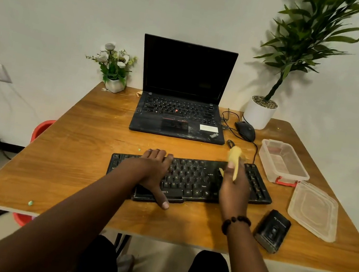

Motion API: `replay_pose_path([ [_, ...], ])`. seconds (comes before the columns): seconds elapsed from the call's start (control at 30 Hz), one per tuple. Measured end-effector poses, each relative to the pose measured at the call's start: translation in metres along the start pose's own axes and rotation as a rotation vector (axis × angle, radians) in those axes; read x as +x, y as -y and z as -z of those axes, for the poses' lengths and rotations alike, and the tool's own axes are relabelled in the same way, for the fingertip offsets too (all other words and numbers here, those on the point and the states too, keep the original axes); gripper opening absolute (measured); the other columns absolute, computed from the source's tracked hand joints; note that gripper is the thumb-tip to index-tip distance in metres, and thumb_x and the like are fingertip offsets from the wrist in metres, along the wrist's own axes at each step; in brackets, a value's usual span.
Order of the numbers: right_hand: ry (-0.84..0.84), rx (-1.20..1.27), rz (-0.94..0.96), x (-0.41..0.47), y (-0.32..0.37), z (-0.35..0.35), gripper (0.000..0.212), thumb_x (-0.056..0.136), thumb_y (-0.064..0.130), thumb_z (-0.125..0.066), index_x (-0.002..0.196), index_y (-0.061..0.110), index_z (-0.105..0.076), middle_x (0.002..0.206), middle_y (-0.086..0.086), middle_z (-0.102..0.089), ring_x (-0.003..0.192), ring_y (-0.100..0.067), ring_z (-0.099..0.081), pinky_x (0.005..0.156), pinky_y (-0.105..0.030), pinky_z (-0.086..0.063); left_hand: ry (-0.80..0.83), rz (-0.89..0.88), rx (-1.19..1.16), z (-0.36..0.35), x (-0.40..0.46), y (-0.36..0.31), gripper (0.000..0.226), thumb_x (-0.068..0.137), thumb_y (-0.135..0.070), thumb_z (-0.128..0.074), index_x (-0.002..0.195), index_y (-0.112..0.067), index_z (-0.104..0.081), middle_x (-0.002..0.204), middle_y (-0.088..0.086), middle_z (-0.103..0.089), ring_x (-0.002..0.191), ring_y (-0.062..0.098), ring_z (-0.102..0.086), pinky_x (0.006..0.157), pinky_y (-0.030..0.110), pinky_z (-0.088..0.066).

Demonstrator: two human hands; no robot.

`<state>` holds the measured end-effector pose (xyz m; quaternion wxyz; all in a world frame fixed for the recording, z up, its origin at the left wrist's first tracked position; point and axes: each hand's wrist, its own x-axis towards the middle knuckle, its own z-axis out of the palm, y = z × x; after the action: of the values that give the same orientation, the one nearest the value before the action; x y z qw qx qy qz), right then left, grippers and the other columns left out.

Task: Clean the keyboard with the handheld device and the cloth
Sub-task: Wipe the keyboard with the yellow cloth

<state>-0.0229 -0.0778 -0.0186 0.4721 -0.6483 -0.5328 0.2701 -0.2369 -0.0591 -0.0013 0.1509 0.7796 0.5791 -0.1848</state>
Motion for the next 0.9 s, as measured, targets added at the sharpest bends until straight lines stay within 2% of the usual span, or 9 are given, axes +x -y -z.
replay_pose_path([
  [0.13,0.314,-0.465,0.339,-0.054,-0.020,-0.044,0.051,0.103,0.037,-0.032,0.151,0.023,-0.023,0.159,0.005,-0.015,0.147,-0.012,-0.005,0.121,-0.035,-0.004,-0.038,0.009,0.031,0.000,-0.005,0.004,0.143,0.060,-0.081,-0.073,0.159,-0.007,-0.001,0.163,0.016,-0.009,0.149,0.040,-0.015,0.121,0.052,-0.017],
  [0.27,0.531,-0.549,0.653,-0.079,-0.024,-0.045,0.053,0.104,0.031,-0.033,0.153,0.028,-0.012,0.159,0.014,-0.003,0.146,-0.003,0.007,0.121,-0.030,-0.001,-0.064,-0.003,0.031,0.000,-0.001,0.006,0.140,0.058,-0.081,-0.075,0.156,-0.005,-0.010,0.159,0.016,-0.019,0.145,0.038,-0.024,0.119,0.051,-0.022],
  [0.33,0.466,-0.602,0.602,-0.058,-0.027,-0.033,0.053,0.103,0.028,-0.035,0.153,0.028,-0.016,0.160,0.012,-0.010,0.147,-0.005,0.002,0.121,-0.030,-0.003,-0.067,-0.001,0.035,-0.002,-0.003,0.006,0.143,0.057,-0.083,-0.073,0.158,-0.007,-0.006,0.162,0.015,-0.015,0.147,0.037,-0.020,0.120,0.050,-0.020],
  [0.43,0.293,-0.588,0.348,-0.049,-0.018,-0.031,0.051,0.103,0.035,-0.028,0.152,0.023,-0.023,0.160,0.007,-0.013,0.147,-0.007,-0.001,0.117,-0.025,0.003,-0.065,0.011,0.015,-0.003,-0.005,0.004,0.145,0.056,-0.083,-0.073,0.159,-0.008,-0.003,0.165,0.013,-0.009,0.149,0.037,-0.016,0.121,0.050,-0.018],
  [0.53,0.473,-0.615,0.560,-0.075,-0.021,-0.037,0.056,0.099,0.042,-0.019,0.153,0.026,-0.016,0.160,0.009,-0.005,0.147,-0.006,0.007,0.119,-0.027,0.003,-0.057,0.011,0.025,0.001,-0.004,0.003,0.143,0.058,-0.081,-0.074,0.158,-0.007,-0.005,0.163,0.015,-0.013,0.148,0.037,-0.019,0.121,0.049,-0.020],
  [0.6,0.483,-0.625,0.596,-0.062,-0.029,-0.022,0.052,0.102,0.036,-0.027,0.153,0.028,-0.016,0.160,0.012,-0.008,0.147,-0.005,0.002,0.120,-0.029,-0.002,-0.052,0.013,0.029,0.001,-0.004,0.002,0.144,0.058,-0.081,-0.074,0.158,-0.007,-0.003,0.164,0.014,-0.011,0.148,0.037,-0.018,0.121,0.049,-0.020],
  [0.7,0.234,-0.605,0.265,-0.034,-0.027,-0.012,0.049,0.103,0.033,-0.032,0.150,0.025,-0.025,0.159,0.008,-0.017,0.147,-0.008,-0.007,0.120,-0.029,-0.004,-0.068,0.012,0.003,-0.002,-0.007,0.001,0.144,0.058,-0.081,-0.074,0.159,-0.007,-0.001,0.165,0.013,-0.009,0.149,0.037,-0.015,0.122,0.050,-0.018],
  [0.83,0.503,-0.574,0.523,-0.069,-0.020,-0.033,0.052,0.103,0.032,-0.033,0.152,0.026,-0.019,0.160,0.009,-0.010,0.147,-0.007,0.000,0.118,-0.025,0.002,-0.067,0.010,0.016,-0.001,-0.005,-0.001,0.142,0.059,-0.081,-0.073,0.158,-0.006,-0.004,0.163,0.015,-0.011,0.148,0.038,-0.016,0.122,0.051,-0.019],
  [0.9,0.500,-0.613,0.547,-0.059,-0.028,-0.024,0.053,0.102,0.030,-0.035,0.152,0.031,-0.017,0.160,0.011,-0.011,0.147,-0.008,-0.003,0.120,-0.028,-0.002,-0.070,0.012,-0.001,-0.001,-0.006,0.000,0.143,0.058,-0.081,-0.074,0.158,-0.007,-0.004,0.163,0.014,-0.011,0.148,0.037,-0.017,0.122,0.050,-0.019],
])
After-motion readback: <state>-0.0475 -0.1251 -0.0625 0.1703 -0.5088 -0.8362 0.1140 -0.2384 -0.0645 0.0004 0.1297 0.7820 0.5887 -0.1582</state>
